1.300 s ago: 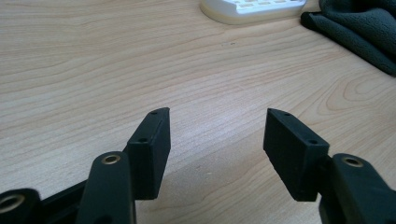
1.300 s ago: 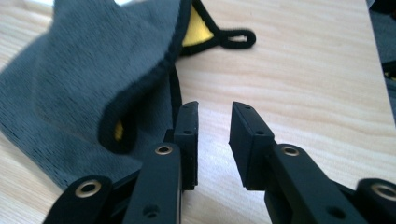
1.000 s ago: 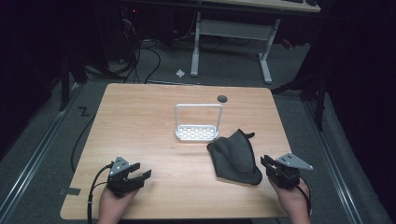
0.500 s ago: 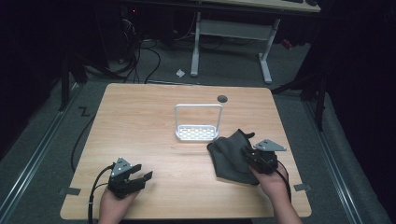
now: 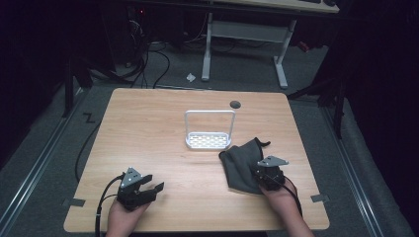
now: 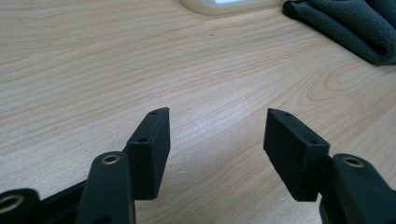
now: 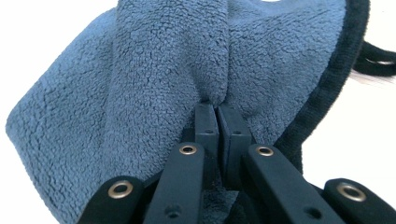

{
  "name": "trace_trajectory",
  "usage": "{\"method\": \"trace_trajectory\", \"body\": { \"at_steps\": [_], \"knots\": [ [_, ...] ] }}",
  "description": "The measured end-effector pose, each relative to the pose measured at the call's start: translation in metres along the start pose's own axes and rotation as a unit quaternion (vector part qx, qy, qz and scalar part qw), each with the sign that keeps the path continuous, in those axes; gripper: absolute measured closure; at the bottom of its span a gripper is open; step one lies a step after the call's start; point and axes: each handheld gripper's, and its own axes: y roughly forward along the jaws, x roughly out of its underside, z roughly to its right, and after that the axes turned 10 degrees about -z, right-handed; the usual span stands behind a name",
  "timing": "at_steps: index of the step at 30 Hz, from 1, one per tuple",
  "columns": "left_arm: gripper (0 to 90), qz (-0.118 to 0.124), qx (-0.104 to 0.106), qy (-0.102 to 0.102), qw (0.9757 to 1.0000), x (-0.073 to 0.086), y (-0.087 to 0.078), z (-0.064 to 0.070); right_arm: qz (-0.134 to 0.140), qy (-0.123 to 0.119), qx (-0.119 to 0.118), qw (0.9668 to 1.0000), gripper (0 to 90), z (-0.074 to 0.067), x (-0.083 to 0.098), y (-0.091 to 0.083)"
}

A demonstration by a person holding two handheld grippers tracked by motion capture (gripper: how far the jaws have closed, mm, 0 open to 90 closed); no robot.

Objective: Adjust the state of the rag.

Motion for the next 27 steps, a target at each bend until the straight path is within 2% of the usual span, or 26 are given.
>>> {"method": "trace_trajectory", "body": {
  "at_steps": [5,11,15,16,17,18,21,24,25,27],
  "knots": [
    [41.4,0.002,0.003,0.007,1.0,-0.002,-0.001,0.005,0.003,-0.025,-0.015,0.9996,88.0,-0.018,-0.001,0.0],
    [41.2,0.005,0.015,0.015,0.9998,-0.005,-0.003,0.013,0.007,-0.068,-0.042,0.9968,87.8,-0.053,-0.009,0.003],
    [41.0,0.005,0.024,0.024,0.9994,-0.007,-0.002,0.021,0.009,-0.096,-0.067,0.9931,87.7,-0.081,-0.015,0.006],
    [40.9,0.005,0.024,0.024,0.9994,-0.007,-0.002,0.021,0.009,-0.096,-0.067,0.9931,87.7,-0.081,-0.015,0.006],
    [40.8,0.005,0.029,0.031,0.9991,-0.008,-0.001,0.026,0.011,-0.112,-0.079,0.9905,87.6,-0.095,-0.018,0.008],
    [40.8,0.005,0.029,0.031,0.9991,-0.008,-0.001,0.026,0.014,-0.12,-0.084,0.989,87.6,-0.101,-0.02,0.008],
    [40.6,0.006,0.038,0.044,0.9983,-0.011,0.0,0.038,0.018,-0.144,-0.09,0.9854,87.6,-0.117,-0.023,0.01],
    [40.7,0.008,0.041,0.059,0.9974,-0.013,-0.001,0.047,0.023,-0.15,-0.089,0.9844,83.0,-0.122,-0.024,0.009],
    [40.7,0.01,0.042,0.063,0.9971,-0.014,-0.002,0.051,0.031,-0.147,-0.088,0.9847,80.6,-0.119,-0.025,0.005],
    [41.1,0.015,0.053,0.067,0.9962,-0.017,-0.005,0.058,0.063,-0.124,-0.085,0.9865,79.5,-0.106,-0.026,-0.011]
  ]
}}
